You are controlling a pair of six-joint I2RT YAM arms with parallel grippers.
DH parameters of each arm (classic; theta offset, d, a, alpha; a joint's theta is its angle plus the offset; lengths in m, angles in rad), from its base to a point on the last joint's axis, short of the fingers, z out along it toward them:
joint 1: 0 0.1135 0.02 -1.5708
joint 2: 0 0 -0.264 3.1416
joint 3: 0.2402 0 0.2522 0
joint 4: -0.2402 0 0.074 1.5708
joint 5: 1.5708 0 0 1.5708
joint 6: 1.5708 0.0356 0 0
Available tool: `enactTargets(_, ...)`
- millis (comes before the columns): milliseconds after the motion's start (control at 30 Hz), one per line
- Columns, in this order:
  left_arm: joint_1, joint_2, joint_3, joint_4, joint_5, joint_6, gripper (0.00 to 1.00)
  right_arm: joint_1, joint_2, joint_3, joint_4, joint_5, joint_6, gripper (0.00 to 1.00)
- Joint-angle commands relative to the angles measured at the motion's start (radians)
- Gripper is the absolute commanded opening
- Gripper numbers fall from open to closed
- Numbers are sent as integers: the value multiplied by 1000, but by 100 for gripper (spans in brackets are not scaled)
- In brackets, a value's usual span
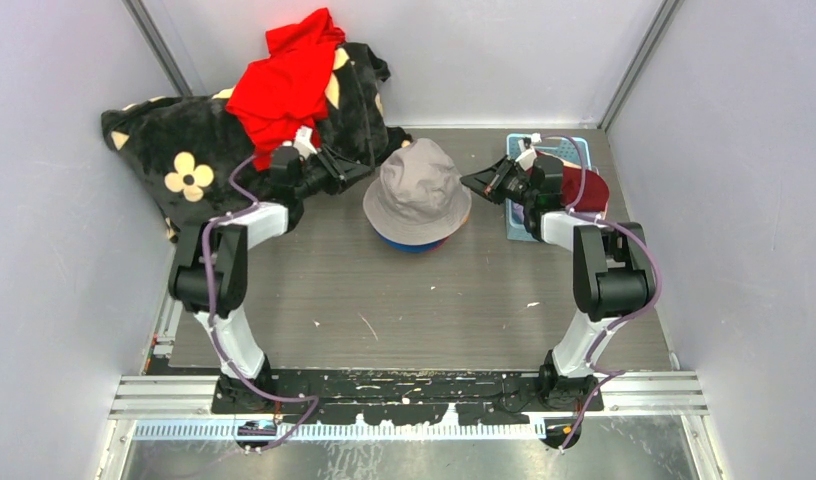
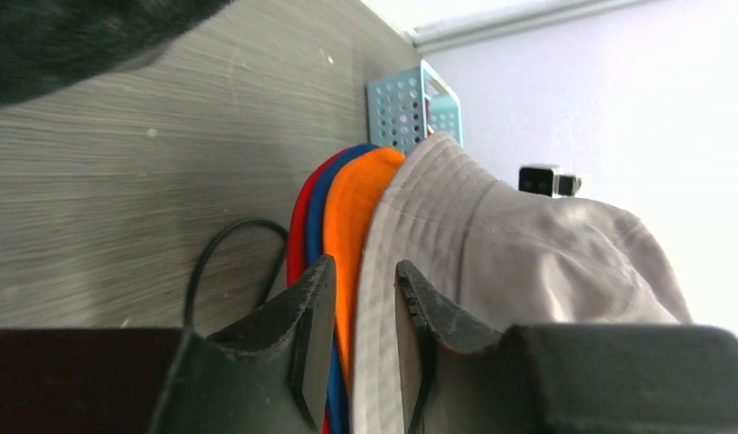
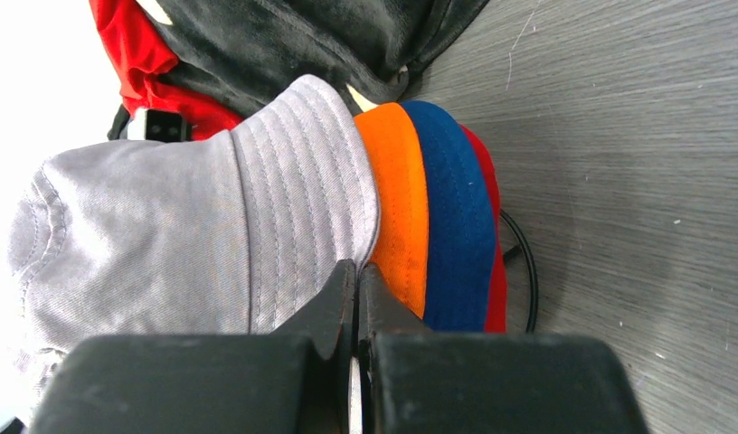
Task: Stack the hats
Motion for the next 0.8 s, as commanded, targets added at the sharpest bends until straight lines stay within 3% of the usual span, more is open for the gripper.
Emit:
enactTargets(0,22,-233,-69,-145,-180,165,34,-1,-60,-40,-8,4,-44,1)
enactTargets(133,22,-353,-113,-182,-191,215,45,0,-67,-48,-5,0,-44,1)
enactTargets(300,4,-377,-122,-184,-53,215,47,0,-78,-53,-1,-4,-40,1)
enactTargets(767,-53,-392,-239,-142,-7,204,50,0,-93,-81,8,-7,-39,1)
